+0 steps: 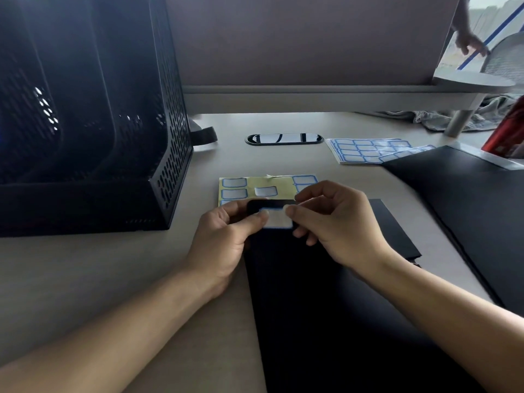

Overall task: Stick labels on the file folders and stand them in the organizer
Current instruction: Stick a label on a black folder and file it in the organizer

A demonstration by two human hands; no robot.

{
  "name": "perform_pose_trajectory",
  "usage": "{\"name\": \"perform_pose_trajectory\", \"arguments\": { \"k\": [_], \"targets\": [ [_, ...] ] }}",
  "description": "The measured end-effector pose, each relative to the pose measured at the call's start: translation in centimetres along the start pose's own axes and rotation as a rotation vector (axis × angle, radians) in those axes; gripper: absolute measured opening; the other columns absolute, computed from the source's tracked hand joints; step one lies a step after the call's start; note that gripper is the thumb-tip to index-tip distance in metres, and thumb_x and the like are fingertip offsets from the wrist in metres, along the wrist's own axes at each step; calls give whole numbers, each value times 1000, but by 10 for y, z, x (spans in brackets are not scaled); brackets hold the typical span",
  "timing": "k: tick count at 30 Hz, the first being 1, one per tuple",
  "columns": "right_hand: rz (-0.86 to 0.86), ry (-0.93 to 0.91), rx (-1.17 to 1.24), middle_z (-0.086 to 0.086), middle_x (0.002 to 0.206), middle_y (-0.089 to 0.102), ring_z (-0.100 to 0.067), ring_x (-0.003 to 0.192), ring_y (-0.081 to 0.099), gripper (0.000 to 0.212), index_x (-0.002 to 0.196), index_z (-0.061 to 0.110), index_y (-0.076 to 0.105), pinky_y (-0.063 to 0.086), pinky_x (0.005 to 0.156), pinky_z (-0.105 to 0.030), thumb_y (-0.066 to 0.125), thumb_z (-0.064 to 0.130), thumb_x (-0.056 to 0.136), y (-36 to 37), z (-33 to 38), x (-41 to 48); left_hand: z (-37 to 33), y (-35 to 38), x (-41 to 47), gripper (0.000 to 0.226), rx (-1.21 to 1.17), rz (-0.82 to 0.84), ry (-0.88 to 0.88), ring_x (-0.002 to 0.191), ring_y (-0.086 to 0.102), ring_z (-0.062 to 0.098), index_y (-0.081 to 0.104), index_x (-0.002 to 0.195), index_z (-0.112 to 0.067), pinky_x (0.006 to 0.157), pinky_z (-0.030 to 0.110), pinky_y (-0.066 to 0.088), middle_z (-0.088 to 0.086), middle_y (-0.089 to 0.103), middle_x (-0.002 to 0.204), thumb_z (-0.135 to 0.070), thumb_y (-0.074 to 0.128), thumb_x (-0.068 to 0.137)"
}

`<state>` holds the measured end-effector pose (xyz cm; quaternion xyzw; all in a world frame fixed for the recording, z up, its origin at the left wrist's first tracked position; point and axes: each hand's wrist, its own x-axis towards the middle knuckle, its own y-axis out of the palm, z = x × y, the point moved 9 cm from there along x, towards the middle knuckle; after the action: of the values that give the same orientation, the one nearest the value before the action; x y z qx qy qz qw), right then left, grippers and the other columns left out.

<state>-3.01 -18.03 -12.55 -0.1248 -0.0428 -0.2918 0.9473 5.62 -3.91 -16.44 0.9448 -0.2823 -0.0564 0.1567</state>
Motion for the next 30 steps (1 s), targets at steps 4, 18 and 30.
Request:
{"name": "perform_pose_trajectory", "arguments": {
  "k": [4, 18, 30],
  "targets": [
    [-10, -28, -23, -1, 62, 70, -13, 48, 64, 14, 81, 15, 64, 46, 43, -22, 75, 6, 84, 0, 2, 0, 2, 0, 1, 18, -35, 0, -13, 90, 70, 25, 73, 96, -6, 89, 36, 53, 15, 74, 97, 3, 63, 84],
    [-56, -135, -53, -1, 56, 61, -12, 37, 47, 23, 73, 16, 58, 42, 39, -27, 74, 4, 84, -4, 18, -6, 4, 2, 1, 22, -87, 38, -44, 92, 71, 25, 71, 104, -3, 84, 31, 57, 16, 74, 102, 2, 60, 86],
    [-51, -95, -109, 7, 51, 60, -6, 36, 52, 17, 78, 13, 59, 49, 41, -23, 73, 8, 86, -3, 12, -4, 2, 2, 1, 19, -32, 7, -12, 93, 69, 27, 73, 95, -7, 91, 36, 54, 17, 74, 100, 3, 61, 87]
  ]
}}
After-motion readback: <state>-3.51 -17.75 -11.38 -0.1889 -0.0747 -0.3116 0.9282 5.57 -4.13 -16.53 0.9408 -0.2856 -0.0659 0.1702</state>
